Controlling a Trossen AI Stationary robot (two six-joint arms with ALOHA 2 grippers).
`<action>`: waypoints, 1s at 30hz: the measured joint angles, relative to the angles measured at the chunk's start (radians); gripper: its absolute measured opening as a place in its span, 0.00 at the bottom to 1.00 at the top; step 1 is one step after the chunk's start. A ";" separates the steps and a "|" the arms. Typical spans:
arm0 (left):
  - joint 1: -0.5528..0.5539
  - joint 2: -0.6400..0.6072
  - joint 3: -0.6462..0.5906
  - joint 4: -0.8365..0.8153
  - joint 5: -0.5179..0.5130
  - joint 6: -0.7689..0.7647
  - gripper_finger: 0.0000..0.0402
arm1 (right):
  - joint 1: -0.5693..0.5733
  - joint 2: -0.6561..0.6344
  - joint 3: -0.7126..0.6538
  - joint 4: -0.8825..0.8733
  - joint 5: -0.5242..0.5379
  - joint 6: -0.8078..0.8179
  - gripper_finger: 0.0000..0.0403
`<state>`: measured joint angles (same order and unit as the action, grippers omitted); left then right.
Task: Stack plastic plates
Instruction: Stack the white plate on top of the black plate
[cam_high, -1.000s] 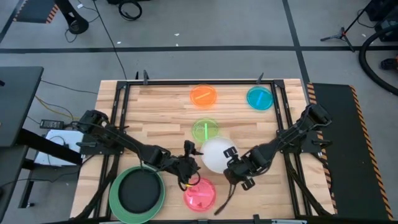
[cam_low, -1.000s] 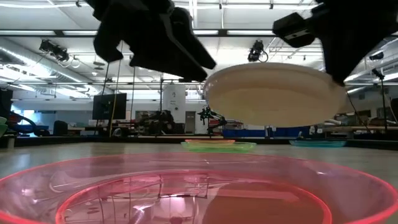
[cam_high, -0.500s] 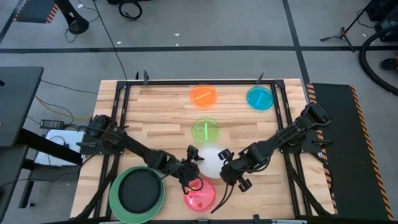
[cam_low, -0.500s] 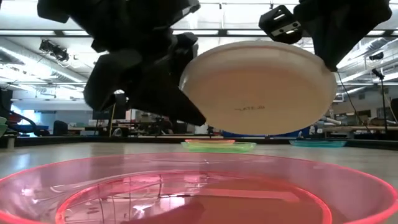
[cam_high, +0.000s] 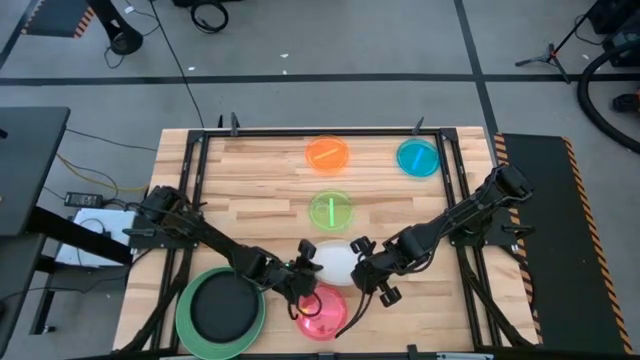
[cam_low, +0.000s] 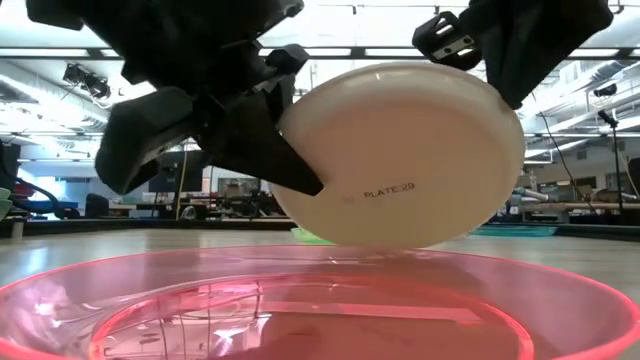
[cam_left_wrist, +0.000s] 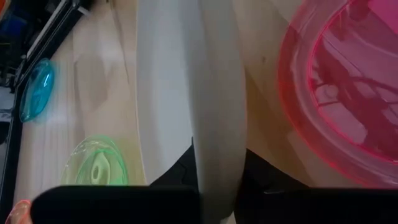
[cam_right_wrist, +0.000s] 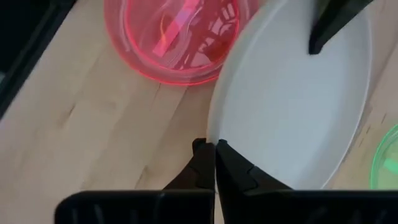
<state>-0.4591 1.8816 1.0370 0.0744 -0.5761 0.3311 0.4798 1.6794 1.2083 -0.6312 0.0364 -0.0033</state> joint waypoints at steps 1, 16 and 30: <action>-0.001 0.000 0.000 0.001 -0.001 0.000 0.12 | -0.002 0.000 0.000 0.001 0.000 0.020 0.03; -0.099 -0.011 0.005 0.009 -0.323 0.058 0.13 | 0.012 0.002 0.107 -0.054 0.108 0.264 0.37; -0.184 -0.173 0.095 -0.178 -0.402 -0.079 0.13 | 0.082 -0.002 0.350 -0.208 0.212 0.409 0.43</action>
<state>-0.6435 1.7084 1.1316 -0.1041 -0.9782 0.2517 0.5618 1.6779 1.5581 -0.8395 0.2482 0.4057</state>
